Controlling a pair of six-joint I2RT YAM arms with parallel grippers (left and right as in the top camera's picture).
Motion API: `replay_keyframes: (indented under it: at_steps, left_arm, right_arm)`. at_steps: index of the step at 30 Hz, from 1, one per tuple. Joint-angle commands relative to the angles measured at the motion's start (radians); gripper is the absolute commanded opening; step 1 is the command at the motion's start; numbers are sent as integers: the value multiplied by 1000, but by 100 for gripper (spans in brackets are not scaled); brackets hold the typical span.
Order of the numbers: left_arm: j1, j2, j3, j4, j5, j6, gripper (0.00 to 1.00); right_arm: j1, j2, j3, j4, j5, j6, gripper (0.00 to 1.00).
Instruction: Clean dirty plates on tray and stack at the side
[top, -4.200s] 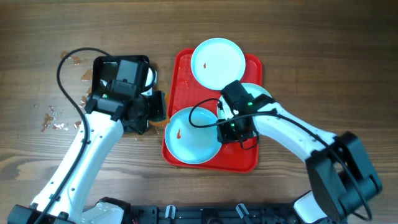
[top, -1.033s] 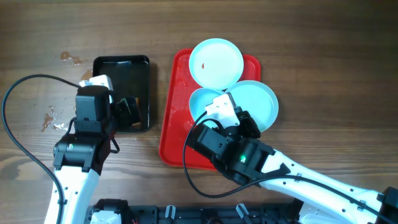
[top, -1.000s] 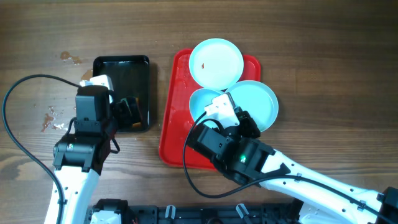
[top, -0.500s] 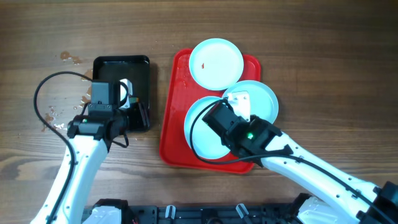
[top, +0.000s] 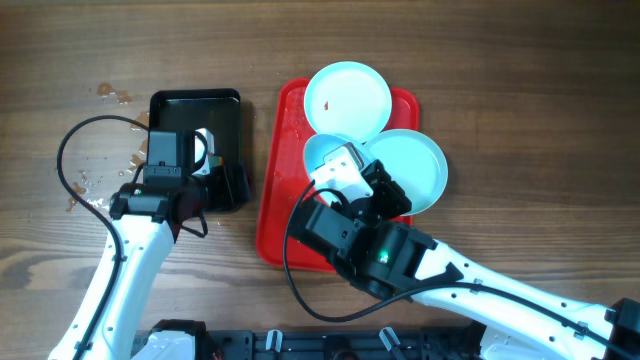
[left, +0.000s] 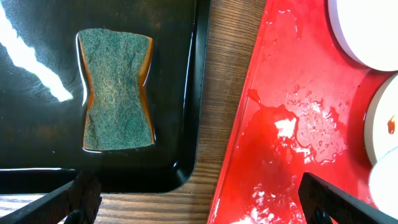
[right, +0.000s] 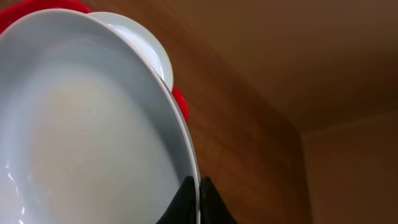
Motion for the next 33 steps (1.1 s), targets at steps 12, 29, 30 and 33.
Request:
replay_keyframes:
  at_steps: [12,29,30,33]
  left_arm:
    - [2,-13,-6,4,11,2,100]
    - [3,286,-7,186,-208,-55,45]
    - [3,328,-7,205,-242,-54,45]
    - [3,389,-7,232,-257,-54,25]
  right_arm:
    - [3,-16,23,12,38,-36,4]
    - [-55,10,23,-76,-232,306,4]
    - [-63,10,23,-82,-232,306,4]
    - [-65,9,23,-83,-231,306,4]
